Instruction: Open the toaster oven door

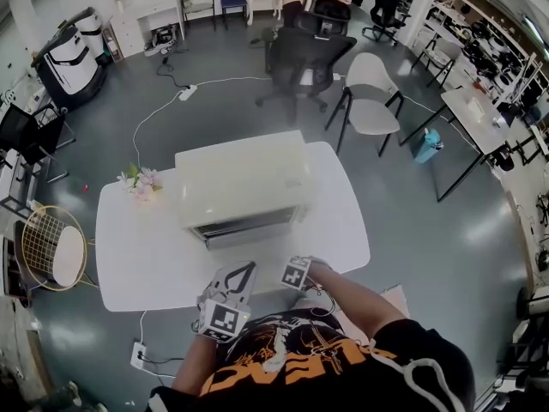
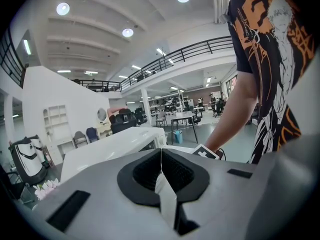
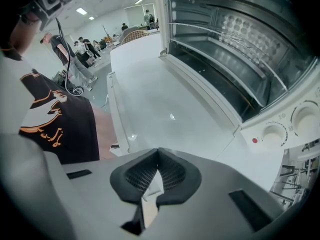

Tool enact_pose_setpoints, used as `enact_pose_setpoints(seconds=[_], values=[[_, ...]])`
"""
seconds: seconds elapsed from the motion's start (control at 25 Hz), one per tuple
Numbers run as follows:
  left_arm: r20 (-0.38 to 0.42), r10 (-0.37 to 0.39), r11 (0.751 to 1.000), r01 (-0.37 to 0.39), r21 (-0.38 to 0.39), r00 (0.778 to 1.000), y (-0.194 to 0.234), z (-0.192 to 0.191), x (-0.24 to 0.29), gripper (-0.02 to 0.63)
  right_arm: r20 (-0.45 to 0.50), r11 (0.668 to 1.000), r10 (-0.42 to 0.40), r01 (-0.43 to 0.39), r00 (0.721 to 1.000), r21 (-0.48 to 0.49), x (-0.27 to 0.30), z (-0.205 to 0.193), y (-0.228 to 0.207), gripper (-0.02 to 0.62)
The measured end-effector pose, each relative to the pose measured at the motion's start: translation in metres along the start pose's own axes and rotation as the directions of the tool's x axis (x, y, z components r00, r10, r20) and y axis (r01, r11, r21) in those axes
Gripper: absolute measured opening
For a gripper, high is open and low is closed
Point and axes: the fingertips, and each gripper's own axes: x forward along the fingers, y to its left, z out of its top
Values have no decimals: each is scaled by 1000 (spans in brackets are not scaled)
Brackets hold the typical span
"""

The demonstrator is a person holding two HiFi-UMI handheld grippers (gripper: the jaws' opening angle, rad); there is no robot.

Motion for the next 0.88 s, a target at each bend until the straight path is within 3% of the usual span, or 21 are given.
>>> enact_pose_setpoints(seconds=[0.12,0.28,0.44,0.68,0.88], values=[[0,3,1000,-3,-1,1000,-1,1,2,26,141,994,-102,97,985,44,-11,10,-11,14],[-3,11,1000,-11,-1,1000,2,2,3,26,334,973,-201,146,921,181,-36,29,-23,14],[0,4,1000,-4,1,1000,4,2,5,26,448,956,-271,183,852,230,-64,52,-35,14],[16,5,1000,-5,12,1000,8,8,5,26,591,924,-359,187,722,333,-127,88,-56,14],[59,19,1000,-19,-12,998,12,21,5,26,698,906,-412,181,585,383,-197,113,-62,14]])
